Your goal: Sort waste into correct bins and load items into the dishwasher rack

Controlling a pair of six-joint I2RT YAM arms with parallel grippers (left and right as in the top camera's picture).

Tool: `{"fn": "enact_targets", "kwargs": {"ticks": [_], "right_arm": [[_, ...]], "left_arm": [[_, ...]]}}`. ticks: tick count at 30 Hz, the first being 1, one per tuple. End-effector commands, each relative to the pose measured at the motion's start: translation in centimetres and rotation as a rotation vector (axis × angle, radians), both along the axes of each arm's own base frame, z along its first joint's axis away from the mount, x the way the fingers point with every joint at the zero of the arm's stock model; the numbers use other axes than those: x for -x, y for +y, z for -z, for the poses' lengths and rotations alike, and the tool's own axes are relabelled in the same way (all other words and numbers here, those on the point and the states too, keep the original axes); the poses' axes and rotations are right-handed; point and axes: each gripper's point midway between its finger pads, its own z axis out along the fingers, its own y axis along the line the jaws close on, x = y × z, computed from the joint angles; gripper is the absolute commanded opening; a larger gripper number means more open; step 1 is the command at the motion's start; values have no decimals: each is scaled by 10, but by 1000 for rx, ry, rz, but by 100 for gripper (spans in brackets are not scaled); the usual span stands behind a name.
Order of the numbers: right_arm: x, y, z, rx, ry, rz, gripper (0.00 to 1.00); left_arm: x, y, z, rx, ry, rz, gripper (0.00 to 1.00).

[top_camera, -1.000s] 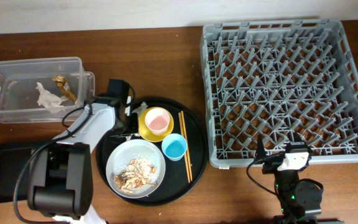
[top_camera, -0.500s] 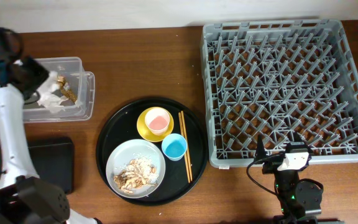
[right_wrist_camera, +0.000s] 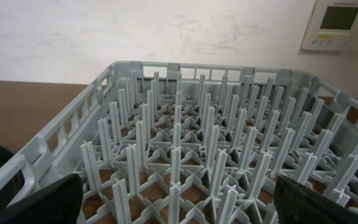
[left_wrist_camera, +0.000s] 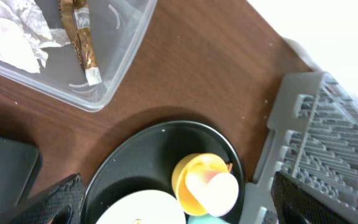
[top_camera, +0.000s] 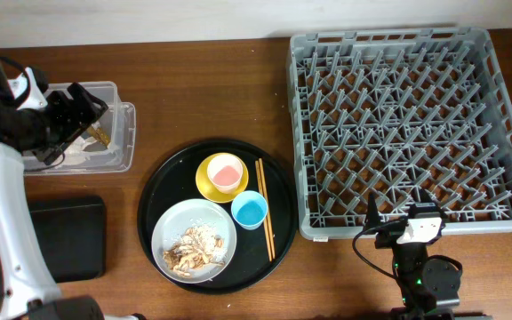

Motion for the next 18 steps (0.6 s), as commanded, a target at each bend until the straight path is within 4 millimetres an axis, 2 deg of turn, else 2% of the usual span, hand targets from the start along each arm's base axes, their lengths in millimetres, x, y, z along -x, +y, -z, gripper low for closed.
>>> {"fn": "enact_targets", "kwargs": {"ticks": [1, 11, 13, 15, 18], "right_arm": [[0, -4, 3, 4, 7, 19, 98], [0, -4, 3, 4, 6, 19, 98], [0, -4, 3, 4, 6, 19, 98], [0, -4, 3, 4, 7, 19, 98], [0, -4, 3, 4, 7, 19, 98]], "left_arm": [[16, -10, -14, 0, -14, 36, 95], [24, -16, -11, -22, 1, 110, 95], [23, -24, -11, -33, -4, 151, 96], [23, -44, -13, -44, -18, 230, 96], [22, -62, -13, -46, -18, 280, 95]]}}
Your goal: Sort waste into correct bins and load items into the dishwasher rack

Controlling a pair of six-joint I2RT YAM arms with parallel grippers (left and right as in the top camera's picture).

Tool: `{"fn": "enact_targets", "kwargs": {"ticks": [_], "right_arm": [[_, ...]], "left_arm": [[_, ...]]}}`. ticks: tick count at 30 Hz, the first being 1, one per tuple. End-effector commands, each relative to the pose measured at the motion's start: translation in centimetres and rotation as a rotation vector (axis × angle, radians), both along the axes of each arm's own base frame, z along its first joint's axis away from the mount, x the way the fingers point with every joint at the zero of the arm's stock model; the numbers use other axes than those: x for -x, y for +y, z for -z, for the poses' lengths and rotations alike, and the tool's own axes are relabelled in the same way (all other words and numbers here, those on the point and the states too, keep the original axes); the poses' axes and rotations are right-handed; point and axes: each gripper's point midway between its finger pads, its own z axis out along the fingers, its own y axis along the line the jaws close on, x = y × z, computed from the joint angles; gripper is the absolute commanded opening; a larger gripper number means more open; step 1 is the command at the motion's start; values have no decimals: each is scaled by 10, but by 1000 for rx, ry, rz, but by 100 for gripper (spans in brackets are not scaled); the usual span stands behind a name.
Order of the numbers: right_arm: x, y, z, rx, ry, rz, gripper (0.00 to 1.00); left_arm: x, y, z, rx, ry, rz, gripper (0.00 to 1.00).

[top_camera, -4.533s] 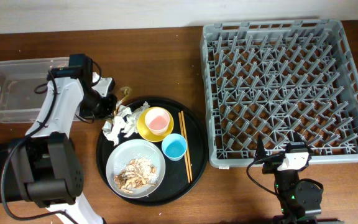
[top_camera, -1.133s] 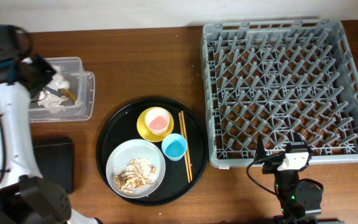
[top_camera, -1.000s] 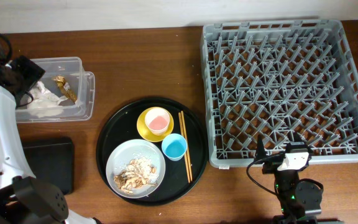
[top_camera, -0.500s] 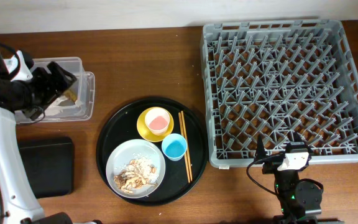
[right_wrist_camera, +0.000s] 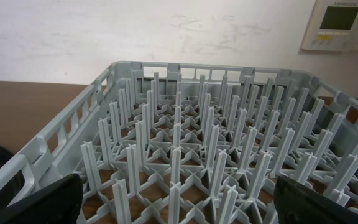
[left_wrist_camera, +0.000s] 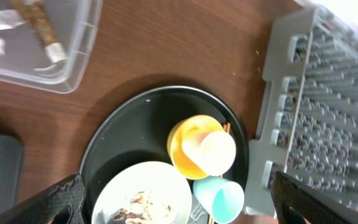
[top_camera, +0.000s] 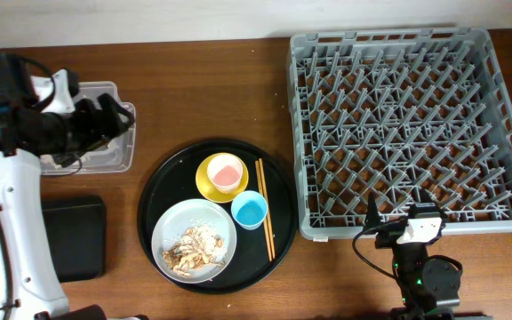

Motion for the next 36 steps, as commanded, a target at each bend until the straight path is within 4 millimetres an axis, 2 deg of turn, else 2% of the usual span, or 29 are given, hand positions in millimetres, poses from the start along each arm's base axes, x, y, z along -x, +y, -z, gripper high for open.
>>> {"fn": "enact_targets", "kwargs": {"ticks": [1, 12, 16, 22, 29, 34, 36], "right_arm": [[0, -4, 3, 4, 6, 19, 98], [0, -4, 3, 4, 7, 19, 99], [0, -4, 3, 4, 7, 19, 98], [0, -4, 3, 4, 7, 19, 98], [0, -4, 3, 4, 7, 19, 98], [0, -4, 3, 4, 7, 19, 98], [0, -4, 3, 4, 6, 19, 98]], "left_arm": [[1, -16, -7, -6, -29, 71, 95], [6, -20, -4, -20, -21, 117, 95], [13, -24, -4, -24, -7, 139, 91], [32, -58, -19, -36, -40, 247, 91], [43, -76, -13, -63, -3, 314, 91], [50, -103, -11, -86, 2, 404, 92], [55, -114, -3, -96, 22, 444, 92]]}}
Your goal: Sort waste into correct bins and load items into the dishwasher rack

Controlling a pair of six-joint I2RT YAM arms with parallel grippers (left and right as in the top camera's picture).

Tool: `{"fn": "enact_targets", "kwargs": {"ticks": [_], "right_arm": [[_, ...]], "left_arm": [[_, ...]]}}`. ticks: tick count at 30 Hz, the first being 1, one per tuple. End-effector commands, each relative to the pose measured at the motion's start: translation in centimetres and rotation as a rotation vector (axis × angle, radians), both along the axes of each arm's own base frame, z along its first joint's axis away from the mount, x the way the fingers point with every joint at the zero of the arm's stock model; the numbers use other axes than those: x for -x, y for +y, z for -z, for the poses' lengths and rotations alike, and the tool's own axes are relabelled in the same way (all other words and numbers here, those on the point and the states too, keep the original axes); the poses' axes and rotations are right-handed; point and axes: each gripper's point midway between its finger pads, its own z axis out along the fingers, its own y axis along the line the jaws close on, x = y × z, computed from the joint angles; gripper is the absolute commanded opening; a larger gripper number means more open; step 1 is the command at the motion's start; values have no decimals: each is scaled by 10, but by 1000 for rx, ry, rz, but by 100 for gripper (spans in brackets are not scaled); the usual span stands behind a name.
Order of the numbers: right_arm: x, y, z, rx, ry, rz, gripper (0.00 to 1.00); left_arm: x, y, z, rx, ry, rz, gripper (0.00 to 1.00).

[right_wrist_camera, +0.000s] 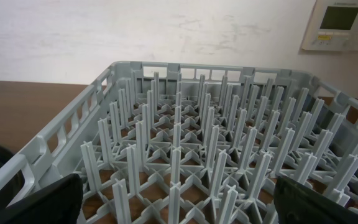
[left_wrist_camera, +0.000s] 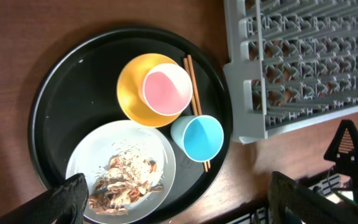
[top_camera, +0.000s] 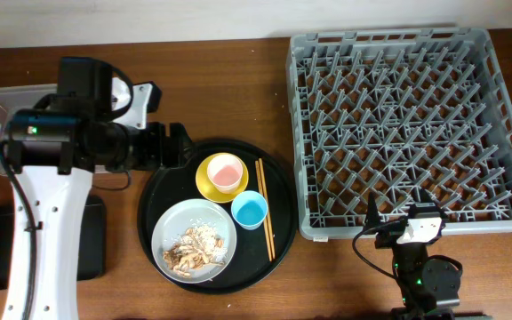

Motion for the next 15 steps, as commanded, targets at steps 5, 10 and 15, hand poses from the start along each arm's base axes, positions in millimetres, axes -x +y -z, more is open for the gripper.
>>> {"fn": "enact_targets", "kwargs": {"ticks": [5, 10, 15], "right_arm": [[0, -4, 3, 4, 6, 19, 98], [0, -4, 3, 4, 6, 19, 98], [0, -4, 3, 4, 7, 19, 99]], "left_arm": [[62, 8, 53, -181, 280, 64, 92], [75, 32, 74, -237, 263, -191, 92], [65, 30, 110, -193, 251, -310, 92]]}}
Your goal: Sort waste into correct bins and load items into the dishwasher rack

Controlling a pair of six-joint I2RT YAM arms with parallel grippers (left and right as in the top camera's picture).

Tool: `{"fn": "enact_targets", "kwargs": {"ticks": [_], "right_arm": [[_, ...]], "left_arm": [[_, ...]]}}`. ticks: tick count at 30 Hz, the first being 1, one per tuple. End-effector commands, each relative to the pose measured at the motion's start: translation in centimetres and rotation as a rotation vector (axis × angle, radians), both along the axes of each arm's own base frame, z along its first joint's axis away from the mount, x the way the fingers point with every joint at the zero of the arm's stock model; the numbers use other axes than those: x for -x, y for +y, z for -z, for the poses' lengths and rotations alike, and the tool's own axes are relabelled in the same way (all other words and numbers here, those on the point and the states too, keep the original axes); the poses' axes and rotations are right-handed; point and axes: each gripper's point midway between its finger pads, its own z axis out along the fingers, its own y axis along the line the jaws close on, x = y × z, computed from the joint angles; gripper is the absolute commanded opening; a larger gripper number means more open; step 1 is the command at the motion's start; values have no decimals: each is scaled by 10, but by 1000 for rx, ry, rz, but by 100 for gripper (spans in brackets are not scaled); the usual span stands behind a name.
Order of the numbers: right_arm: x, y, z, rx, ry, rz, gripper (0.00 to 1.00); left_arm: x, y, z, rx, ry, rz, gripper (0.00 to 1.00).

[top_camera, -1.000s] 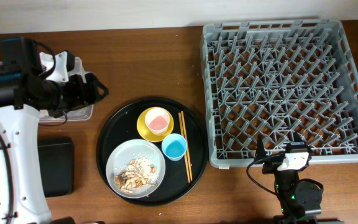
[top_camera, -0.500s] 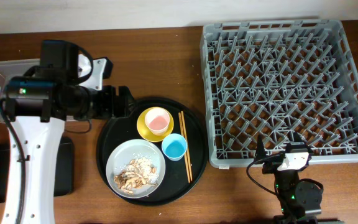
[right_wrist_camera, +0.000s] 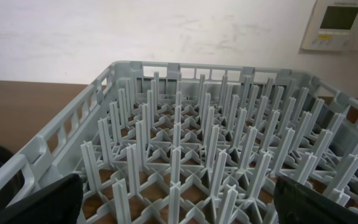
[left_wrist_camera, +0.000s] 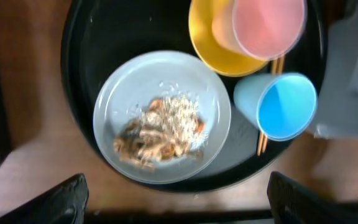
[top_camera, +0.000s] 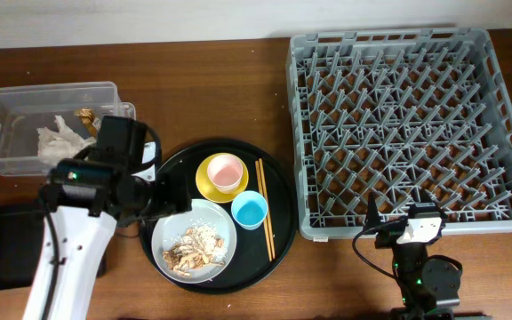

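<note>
A round black tray (top_camera: 163,173) holds a white plate (top_camera: 213,222) with food scraps (left_wrist_camera: 160,132), a pink cup (top_camera: 225,171) on a yellow saucer (top_camera: 204,185), a blue cup (top_camera: 250,210) and wooden chopsticks (top_camera: 265,213). My left gripper (top_camera: 172,203) hangs open over the plate's left edge, with nothing between its fingers; its wrist view looks straight down on the plate (left_wrist_camera: 123,93). My right gripper (top_camera: 413,233) stands open at the front edge of the grey dishwasher rack (top_camera: 403,124), also empty.
A clear plastic bin (top_camera: 7,111) at the far left holds crumpled paper (top_camera: 60,138) and a brown wrapper. A black bin (top_camera: 3,249) lies at the front left, partly under my left arm. The rack's upright pegs (right_wrist_camera: 179,143) fill the right wrist view.
My left gripper has moved from the tray's far left rim toward the front and now hangs lower over the white plate. The clear bin shows fully again. The right arm has not moved.
My left gripper was open over the clear bin with the paper and wrapper inside. Then it was at the bin's right end, then at the tray's left rim, and now it is over the plate of scraps. The right gripper stayed open by the rack.
</note>
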Motion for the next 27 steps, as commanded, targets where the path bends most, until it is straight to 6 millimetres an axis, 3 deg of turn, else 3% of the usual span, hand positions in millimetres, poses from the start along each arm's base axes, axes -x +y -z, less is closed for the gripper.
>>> {"fn": "enact_targets", "kwargs": {"ticks": [1, 4, 6, 8, 10, 13, 14, 15, 16, 17, 22, 24, 26, 27], "right_arm": [[0, -4, 3, 4, 5, 19, 98], [0, -4, 3, 5, 6, 19, 98], [0, -4, 3, 5, 5, 19, 98], [0, -4, 3, 5, 6, 19, 98], [0, -4, 3, 5, 6, 19, 98], [0, -4, 3, 5, 5, 19, 98], [0, -4, 3, 5, 6, 19, 98], [0, -4, 3, 5, 6, 19, 98], [0, -4, 3, 5, 5, 19, 98], [0, -4, 3, 5, 5, 19, 98], [0, -4, 3, 5, 6, 19, 98], [0, -4, 3, 5, 6, 19, 98], [0, -4, 3, 4, 6, 19, 99], [0, -4, 3, 5, 5, 19, 99]], "left_arm": [[-2, 4, 23, -14, 24, -94, 91], [-30, 31, 10, -59, -91, -191, 99], [-40, 85, -6, -55, -133, -428, 99], [-30, 123, -4, -49, -107, -574, 99], [-6, 142, 1, -16, -26, -684, 99], [6, 144, 4, -8, 21, -708, 99], [6, 134, 4, 44, 34, -695, 99], [4, 108, 0, 175, 47, -620, 99], [-8, 76, -11, 316, -6, -426, 99], [-9, 59, -15, 354, -13, -347, 99], [-12, 29, -14, 317, -16, -204, 99], [-13, 33, -11, 278, -21, -201, 99], [-18, 66, -2, 92, -42, -265, 99], [-16, 92, 1, -4, -34, -398, 99]]}}
